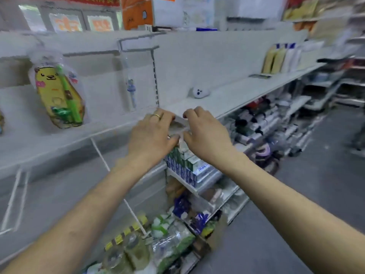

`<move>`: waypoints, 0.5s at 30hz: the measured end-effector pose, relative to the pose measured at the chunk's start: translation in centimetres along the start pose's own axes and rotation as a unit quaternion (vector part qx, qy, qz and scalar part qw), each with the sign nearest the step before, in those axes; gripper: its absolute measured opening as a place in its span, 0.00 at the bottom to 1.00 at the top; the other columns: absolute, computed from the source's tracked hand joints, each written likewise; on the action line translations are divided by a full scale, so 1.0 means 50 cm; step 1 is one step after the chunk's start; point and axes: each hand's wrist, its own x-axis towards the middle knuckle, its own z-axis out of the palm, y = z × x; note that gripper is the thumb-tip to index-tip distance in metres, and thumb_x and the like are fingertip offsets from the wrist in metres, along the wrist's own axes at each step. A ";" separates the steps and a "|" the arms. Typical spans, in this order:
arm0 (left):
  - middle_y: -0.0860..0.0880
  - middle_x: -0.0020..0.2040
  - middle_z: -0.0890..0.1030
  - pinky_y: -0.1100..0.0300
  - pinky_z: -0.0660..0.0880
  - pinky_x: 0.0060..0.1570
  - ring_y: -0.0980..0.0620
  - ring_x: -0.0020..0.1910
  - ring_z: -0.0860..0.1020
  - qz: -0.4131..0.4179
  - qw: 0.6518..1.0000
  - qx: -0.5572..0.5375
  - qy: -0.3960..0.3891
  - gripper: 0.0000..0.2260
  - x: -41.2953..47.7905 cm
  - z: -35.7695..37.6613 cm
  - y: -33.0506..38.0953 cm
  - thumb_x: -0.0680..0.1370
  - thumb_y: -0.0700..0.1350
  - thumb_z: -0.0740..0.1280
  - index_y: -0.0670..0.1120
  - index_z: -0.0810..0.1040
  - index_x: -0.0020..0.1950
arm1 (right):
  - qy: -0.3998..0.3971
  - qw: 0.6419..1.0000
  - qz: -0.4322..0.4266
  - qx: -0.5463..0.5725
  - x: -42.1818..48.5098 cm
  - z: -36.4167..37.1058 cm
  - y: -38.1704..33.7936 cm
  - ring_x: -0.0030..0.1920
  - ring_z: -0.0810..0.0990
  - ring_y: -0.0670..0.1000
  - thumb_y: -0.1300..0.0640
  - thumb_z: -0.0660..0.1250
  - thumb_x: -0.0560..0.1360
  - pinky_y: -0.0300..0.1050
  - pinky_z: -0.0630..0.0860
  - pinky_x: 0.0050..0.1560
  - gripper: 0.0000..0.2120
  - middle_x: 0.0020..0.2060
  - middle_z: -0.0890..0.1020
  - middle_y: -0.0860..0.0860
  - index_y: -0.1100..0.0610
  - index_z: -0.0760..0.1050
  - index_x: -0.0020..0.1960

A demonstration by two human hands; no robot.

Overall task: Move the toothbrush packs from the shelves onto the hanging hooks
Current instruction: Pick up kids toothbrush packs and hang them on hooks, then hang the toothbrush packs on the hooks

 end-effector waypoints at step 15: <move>0.46 0.67 0.73 0.43 0.77 0.57 0.40 0.66 0.73 0.322 0.925 -0.098 -0.178 0.33 0.007 0.366 0.774 0.73 0.62 0.73 0.48 0.69 0.72 | -0.083 0.881 0.402 -0.233 -0.614 -0.239 0.558 0.63 0.75 0.60 0.51 0.70 0.76 0.54 0.73 0.56 0.26 0.63 0.73 0.55 0.56 0.68 0.71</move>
